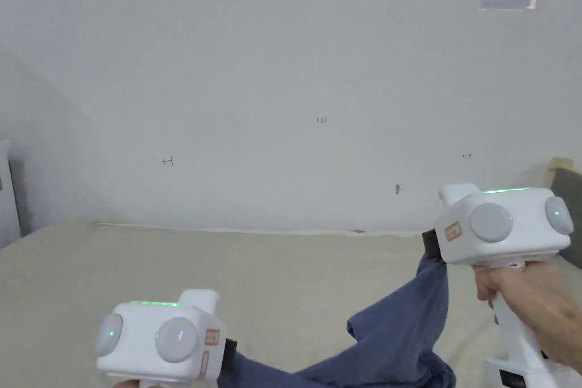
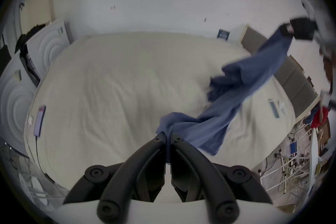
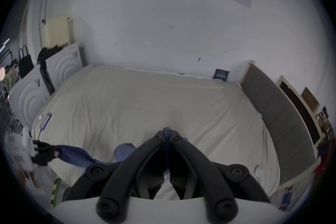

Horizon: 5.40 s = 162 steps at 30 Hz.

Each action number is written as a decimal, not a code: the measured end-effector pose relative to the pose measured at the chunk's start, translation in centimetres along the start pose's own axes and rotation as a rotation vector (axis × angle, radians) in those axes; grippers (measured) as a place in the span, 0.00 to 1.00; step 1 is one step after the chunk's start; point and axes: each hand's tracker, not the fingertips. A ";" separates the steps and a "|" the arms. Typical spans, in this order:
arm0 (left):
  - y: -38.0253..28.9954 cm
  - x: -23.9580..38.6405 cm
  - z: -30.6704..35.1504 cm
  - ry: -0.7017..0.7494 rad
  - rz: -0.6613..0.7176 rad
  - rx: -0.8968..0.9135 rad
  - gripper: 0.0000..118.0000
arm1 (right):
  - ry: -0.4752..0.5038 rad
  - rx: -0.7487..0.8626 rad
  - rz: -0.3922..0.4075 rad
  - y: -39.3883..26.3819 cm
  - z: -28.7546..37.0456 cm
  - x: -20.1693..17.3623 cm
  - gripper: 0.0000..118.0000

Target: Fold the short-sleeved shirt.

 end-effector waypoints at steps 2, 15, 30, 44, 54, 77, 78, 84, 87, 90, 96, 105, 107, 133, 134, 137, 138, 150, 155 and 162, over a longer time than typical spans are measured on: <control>2.5 0.1 2.2 0.048 -0.033 0.065 0.02 | -0.046 0.042 -0.018 0.1 2.4 1.5 0.03; 15.0 -5.4 16.3 0.269 0.008 0.305 0.02 | -0.136 0.309 -0.226 4.6 12.9 7.6 0.03; 19.1 -9.8 22.1 0.275 0.198 0.394 0.02 | -0.190 0.442 -0.174 10.6 15.8 7.3 0.03; 23.9 -9.8 18.4 0.354 0.174 0.426 0.02 | -0.213 0.425 -0.137 14.3 10.4 7.8 0.03; 31.3 -10.2 11.8 0.433 0.174 0.410 0.02 | -0.221 0.418 -0.135 20.8 2.9 8.3 0.03; 41.2 -14.6 -7.9 0.582 0.141 0.414 0.02 | -0.333 0.383 0.000 29.6 -18.2 4.6 0.03; 40.8 -14.9 -8.8 0.579 0.147 0.402 0.02 | -0.332 0.368 -0.004 29.2 -19.0 4.5 0.03; 35.1 -15.2 -15.3 0.551 0.104 0.281 0.02 | -0.301 0.216 0.008 22.2 -24.2 4.4 0.03; 31.1 -15.6 -17.2 0.511 0.115 0.215 0.02 | -0.268 0.138 0.035 17.4 -25.5 4.5 0.03; 26.1 -15.8 -17.5 0.466 0.125 0.159 0.02 | -0.195 0.095 -0.006 11.6 -24.9 4.4 0.03; 14.3 -15.7 -16.7 0.440 0.150 0.018 0.02 | -0.120 -0.048 -0.132 -1.3 -22.1 4.1 0.03; -4.3 -14.1 -11.3 0.358 0.135 -0.114 0.02 | -0.103 -0.167 -0.163 -18.4 -14.3 3.3 0.03; -7.8 -13.4 -10.1 0.381 0.101 -0.131 0.02 | -0.083 -0.188 -0.196 -21.9 -12.6 3.4 0.03; -23.3 -14.2 -2.3 0.280 0.355 -0.217 1.00 | -0.063 -0.299 -0.307 -35.7 -3.6 5.0 0.98; -23.8 -14.3 -1.8 0.266 0.360 -0.217 1.00 | -0.057 -0.314 -0.328 -36.2 -3.0 5.2 0.98; -25.3 -16.4 -1.4 0.282 0.350 -0.221 0.94 | -0.030 -0.370 -0.356 -36.7 -1.0 4.5 0.75; -25.8 -16.5 -1.1 0.284 0.326 -0.213 0.82 | -0.020 -0.371 -0.358 -36.8 -0.2 4.2 0.42; -22.7 -15.3 -1.9 0.311 0.160 -0.195 0.95 | -0.035 -0.387 -0.429 -38.0 0.6 5.3 0.00; -22.8 -16.5 -6.3 0.275 0.149 -0.248 0.95 | -0.042 -0.388 -0.419 -37.3 -0.6 5.3 0.00; -22.5 -13.7 -5.7 0.223 0.187 -0.262 0.02 | -0.048 -0.359 -0.283 -36.1 -3.9 4.5 0.99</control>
